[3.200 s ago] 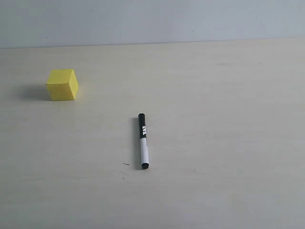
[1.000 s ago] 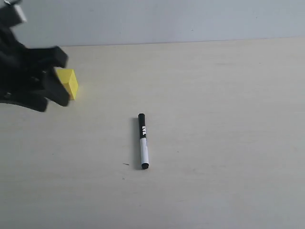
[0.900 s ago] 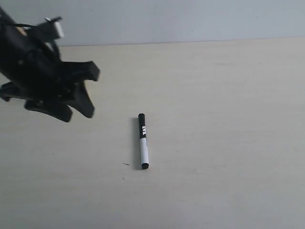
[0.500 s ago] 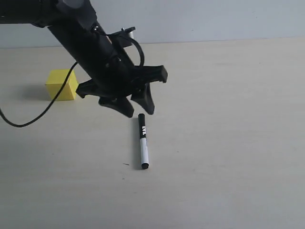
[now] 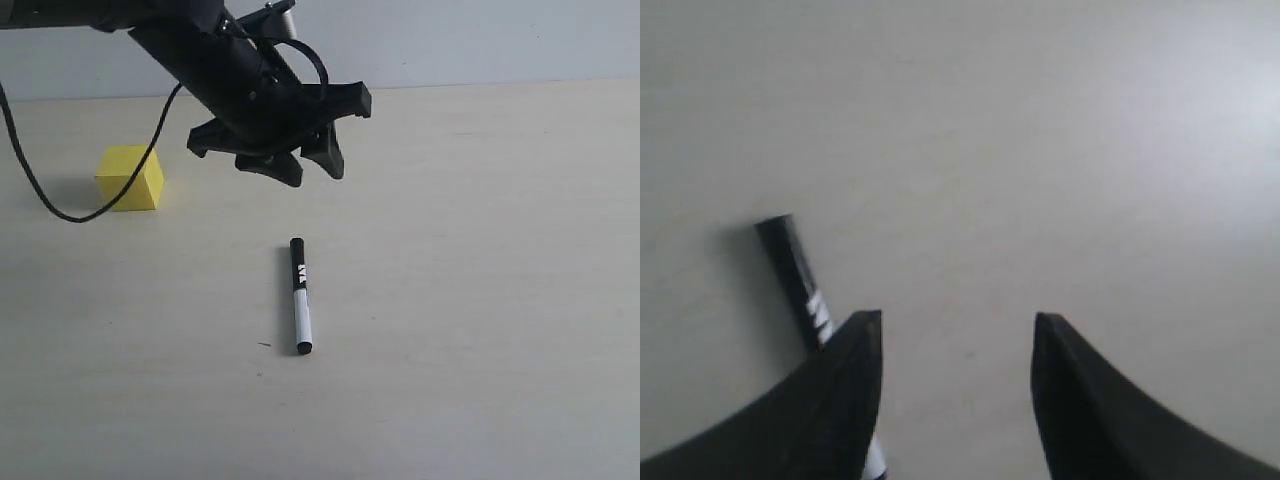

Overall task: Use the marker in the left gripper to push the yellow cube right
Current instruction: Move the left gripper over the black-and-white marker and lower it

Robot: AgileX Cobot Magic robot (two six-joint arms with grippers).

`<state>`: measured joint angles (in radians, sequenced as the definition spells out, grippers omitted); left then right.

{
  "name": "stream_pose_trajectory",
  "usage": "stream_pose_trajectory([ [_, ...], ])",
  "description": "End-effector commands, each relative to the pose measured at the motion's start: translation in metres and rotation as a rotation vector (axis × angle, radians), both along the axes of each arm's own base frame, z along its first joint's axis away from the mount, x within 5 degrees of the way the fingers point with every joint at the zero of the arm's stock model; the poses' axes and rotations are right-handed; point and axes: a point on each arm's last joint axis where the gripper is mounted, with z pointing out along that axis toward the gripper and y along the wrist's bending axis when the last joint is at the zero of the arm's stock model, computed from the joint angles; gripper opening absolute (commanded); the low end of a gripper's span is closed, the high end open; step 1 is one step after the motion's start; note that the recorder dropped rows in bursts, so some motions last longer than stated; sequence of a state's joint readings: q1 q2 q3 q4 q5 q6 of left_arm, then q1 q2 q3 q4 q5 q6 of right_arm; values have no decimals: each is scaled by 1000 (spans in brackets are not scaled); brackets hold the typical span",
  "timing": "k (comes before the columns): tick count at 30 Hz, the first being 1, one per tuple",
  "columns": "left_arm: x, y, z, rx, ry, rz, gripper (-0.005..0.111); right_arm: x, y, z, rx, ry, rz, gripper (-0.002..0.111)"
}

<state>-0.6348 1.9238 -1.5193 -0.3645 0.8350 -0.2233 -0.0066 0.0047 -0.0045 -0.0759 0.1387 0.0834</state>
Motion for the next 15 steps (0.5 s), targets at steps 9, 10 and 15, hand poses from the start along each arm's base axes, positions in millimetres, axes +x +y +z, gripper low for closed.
stream_pose_trajectory([
  [9,0,-31,-53,339,197,39,47,0,0,-1,-4,-5,1,0],
  [10,0,-31,-60,350,214,49,47,0,0,-1,-4,-5,1,0],
  [15,-1,-32,-85,408,281,47,47,0,0,-1,-4,-5,1,0],
])
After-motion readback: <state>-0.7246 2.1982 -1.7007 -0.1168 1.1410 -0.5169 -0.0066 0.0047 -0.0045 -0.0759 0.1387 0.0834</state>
